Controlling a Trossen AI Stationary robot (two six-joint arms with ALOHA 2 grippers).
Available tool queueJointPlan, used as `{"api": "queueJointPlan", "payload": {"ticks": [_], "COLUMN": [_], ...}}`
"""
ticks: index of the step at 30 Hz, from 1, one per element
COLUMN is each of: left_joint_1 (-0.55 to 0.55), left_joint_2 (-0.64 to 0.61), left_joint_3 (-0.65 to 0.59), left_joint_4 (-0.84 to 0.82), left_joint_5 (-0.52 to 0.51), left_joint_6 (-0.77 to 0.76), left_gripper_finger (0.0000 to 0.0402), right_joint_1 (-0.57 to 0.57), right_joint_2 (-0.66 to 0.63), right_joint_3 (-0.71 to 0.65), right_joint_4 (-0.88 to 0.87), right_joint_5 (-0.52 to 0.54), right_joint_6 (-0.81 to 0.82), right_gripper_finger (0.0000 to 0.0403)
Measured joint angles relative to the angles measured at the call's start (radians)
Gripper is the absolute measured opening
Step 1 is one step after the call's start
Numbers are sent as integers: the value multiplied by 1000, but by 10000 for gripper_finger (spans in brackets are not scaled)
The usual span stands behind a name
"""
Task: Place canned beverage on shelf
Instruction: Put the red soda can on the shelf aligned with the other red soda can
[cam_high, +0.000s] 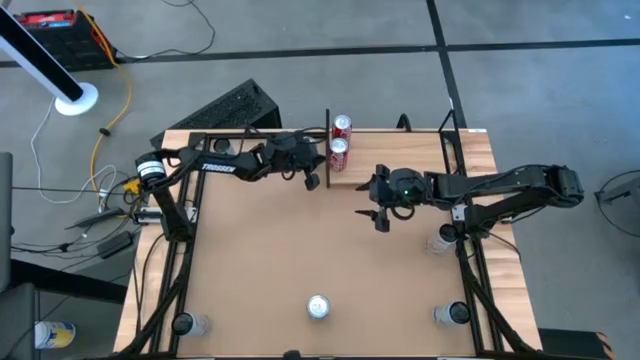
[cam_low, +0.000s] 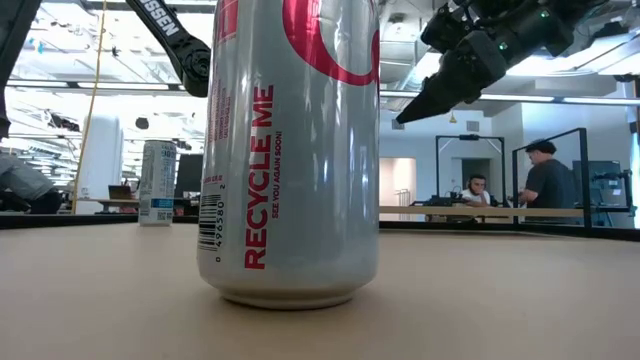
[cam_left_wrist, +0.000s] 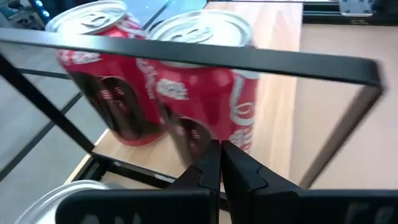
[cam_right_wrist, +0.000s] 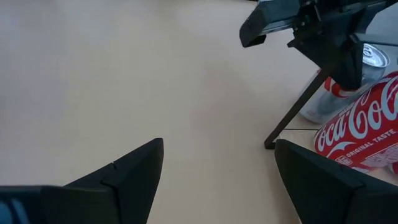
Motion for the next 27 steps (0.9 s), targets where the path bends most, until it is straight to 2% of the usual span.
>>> {"api": "queueJointPlan", "payload": {"ticks": [9,15,27], "left_joint_1": [-12,-4,11], "left_joint_2": [0,0,14], "left_joint_3": [0,-1,-2], "left_joint_4": [2,5,52], "left_joint_5": [25,-96,-64], "left_joint_6": [30,104,53], "left_gripper_finger": [0,0,0], "right_joint_1": [-28,-57,-59], "right_joint_2": [0,0,2], "right_joint_3": [0,0,0], "right_joint_4": [11,13,35], "right_joint_5": [0,-1,-1], "right_joint_6": [-36,-18,-24], "right_gripper_finger": [330,330,330]}}
